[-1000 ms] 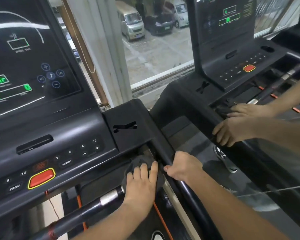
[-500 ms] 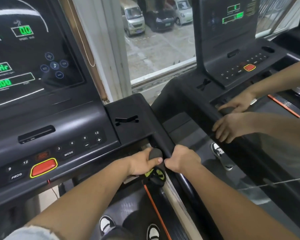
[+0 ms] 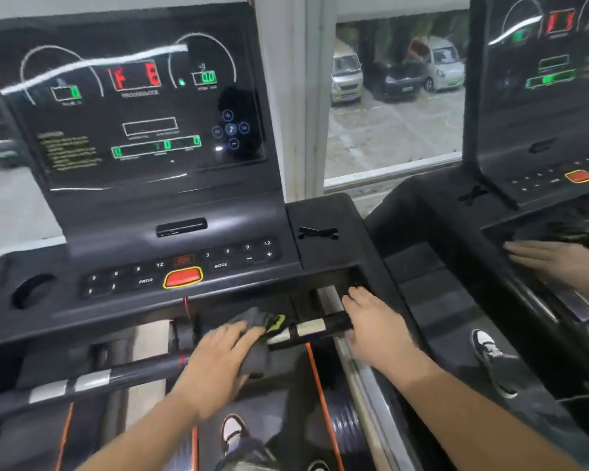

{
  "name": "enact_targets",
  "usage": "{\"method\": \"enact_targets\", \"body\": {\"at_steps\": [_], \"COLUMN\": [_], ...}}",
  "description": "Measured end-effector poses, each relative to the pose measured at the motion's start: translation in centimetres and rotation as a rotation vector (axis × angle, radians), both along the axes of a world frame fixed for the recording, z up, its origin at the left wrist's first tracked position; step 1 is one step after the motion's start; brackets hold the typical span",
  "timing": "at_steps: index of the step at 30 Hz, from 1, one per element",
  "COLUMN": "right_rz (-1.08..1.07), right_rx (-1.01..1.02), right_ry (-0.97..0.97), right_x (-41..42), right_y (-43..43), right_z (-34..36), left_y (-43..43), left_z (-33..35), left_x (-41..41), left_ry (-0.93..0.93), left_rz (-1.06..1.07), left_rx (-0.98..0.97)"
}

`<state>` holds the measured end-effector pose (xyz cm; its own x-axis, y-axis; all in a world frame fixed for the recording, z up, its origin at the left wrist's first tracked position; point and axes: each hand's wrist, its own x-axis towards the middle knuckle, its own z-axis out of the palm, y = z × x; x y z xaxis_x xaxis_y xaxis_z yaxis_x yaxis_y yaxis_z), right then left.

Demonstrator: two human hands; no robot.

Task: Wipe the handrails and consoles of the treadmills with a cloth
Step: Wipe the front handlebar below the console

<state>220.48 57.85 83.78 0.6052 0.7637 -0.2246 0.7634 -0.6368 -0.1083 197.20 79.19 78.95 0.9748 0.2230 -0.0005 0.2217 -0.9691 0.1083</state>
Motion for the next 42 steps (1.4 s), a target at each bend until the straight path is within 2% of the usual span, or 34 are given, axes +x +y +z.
{"method": "enact_targets", "body": {"at_steps": [2, 7, 10, 15, 19, 23, 25, 28, 32, 35, 38, 40, 42], "right_rz": [-0.002, -0.037, -0.045, -0.046, 0.007, 0.018, 0.02, 0.017, 0.012, 0.0, 0.011, 0.002, -0.013], "right_rx": [-0.004, -0.062, -0.06, -0.034, -0.087, -0.11, -0.104, -0.086, -0.075, -0.077, -0.075, -0.079, -0.09], "right_ry": [0.079, 0.03, 0.04, -0.037, -0.019, 0.0, -0.007, 0.019, 0.036, 0.022, -0.048, -0.042, -0.011], "right_x": [-0.4, -0.1, 0.0, 0.3, 0.4, 0.6, 0.7, 0.7, 0.6, 0.5, 0.2, 0.4, 0.6], "right_y": [0.9, 2.3, 2.6, 2.4, 3.0, 3.4, 3.3, 2.9, 3.0, 3.0, 2.6, 2.5, 2.8], "right_z": [-0.2, 0.0, -0.4, -0.8, -0.3, 0.3, 0.3, 0.0, 0.2, 0.7, 0.5, 0.5, 0.6], "left_y": [1.0, -1.4, -4.4, -11.1, -8.2, -3.2, -1.8, -2.5, -6.4, -9.8, -13.6, -15.1, -15.4], "left_z": [0.3, 1.1, 1.7, 2.1, 1.1, 0.9, 1.0, 0.8, 1.0, 0.9, 0.5, -0.4, -0.5], "left_x": [-1.5, 1.5, 5.9, 12.4, 7.6, -0.4, -3.2, -2.9, 2.8, 6.1, 6.4, 4.7, 2.4], "left_ry": [-0.027, 0.077, 0.196, 0.197, 0.069, -0.056, -0.057, -0.071, -0.09, -0.051, -0.099, -0.112, -0.145], "left_rz": [0.024, 0.216, 0.195, 0.165, 0.061, 0.148, 0.216, 0.311, 0.398, 0.264, 0.107, 0.169, 0.453], "left_rx": [-0.015, -0.013, -0.023, -0.02, 0.01, 0.006, -0.011, -0.052, -0.028, -0.12, -0.241, -0.431, -0.767]}}
